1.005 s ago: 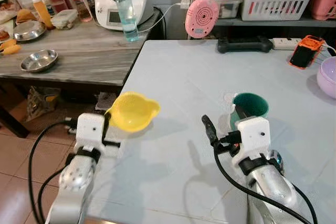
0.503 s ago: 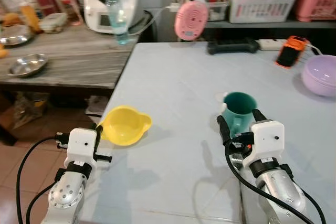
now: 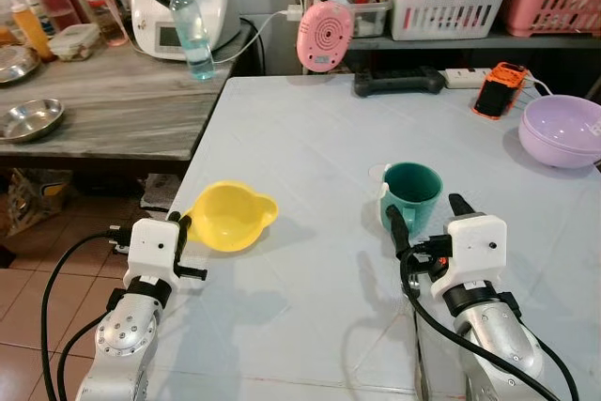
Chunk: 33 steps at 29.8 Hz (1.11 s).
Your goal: Setting the table
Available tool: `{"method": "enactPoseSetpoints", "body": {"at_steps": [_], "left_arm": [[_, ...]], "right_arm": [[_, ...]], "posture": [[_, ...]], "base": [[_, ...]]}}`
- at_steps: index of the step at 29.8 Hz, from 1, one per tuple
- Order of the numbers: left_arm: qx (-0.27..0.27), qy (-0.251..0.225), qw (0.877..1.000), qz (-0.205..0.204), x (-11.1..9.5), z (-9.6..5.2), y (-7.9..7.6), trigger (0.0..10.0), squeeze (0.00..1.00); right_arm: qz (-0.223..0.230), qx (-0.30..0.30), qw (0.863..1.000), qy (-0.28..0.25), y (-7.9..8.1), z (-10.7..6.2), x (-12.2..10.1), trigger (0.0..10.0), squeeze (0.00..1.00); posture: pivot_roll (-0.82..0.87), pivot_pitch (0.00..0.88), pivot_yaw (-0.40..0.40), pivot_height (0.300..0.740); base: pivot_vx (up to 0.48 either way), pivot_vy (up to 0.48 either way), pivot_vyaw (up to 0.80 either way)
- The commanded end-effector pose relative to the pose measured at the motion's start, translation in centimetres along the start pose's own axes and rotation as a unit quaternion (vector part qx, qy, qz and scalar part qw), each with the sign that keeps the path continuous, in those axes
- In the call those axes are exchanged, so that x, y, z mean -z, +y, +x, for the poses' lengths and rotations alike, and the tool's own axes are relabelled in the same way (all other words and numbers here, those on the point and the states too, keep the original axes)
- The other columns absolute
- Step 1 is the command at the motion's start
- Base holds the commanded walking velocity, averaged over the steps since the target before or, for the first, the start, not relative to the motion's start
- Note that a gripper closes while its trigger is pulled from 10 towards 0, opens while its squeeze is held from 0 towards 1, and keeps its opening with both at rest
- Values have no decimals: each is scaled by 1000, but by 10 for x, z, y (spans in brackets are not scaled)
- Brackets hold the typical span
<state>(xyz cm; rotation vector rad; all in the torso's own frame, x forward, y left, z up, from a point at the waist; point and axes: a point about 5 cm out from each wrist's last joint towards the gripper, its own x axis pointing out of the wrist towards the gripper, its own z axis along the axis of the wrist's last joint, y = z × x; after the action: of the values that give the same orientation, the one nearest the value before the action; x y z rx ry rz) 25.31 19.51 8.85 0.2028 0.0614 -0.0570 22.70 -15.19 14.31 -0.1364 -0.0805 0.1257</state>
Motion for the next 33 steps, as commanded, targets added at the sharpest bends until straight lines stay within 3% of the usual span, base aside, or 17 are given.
{"method": "enactPoseSetpoints", "body": {"at_steps": [1, 6, 33], "left_arm": [[-5, -3, 1000, 8, -2, 2, 5, 10000, 0], [-5, -1, 1000, 8, -2, 4, 5, 10000, 0], [-1, -2, 1000, 0, -11, 9, 2, 10000, 0]], "right_arm": [[1, -5, 1000, -3, 3, 2, 0, 10000, 0], [0, -5, 1000, -4, 4, 4, 0, 10000, 0], [4, -1, 1000, -5, 4, 5, 2, 10000, 0]], "posture": [[-95, 16, 94, 740], [-94, 13, 98, 740], [-91, 13, 103, 740]], "base": [[0, 0, 0], [0, 0, 0], [-264, 0, 0]]}}
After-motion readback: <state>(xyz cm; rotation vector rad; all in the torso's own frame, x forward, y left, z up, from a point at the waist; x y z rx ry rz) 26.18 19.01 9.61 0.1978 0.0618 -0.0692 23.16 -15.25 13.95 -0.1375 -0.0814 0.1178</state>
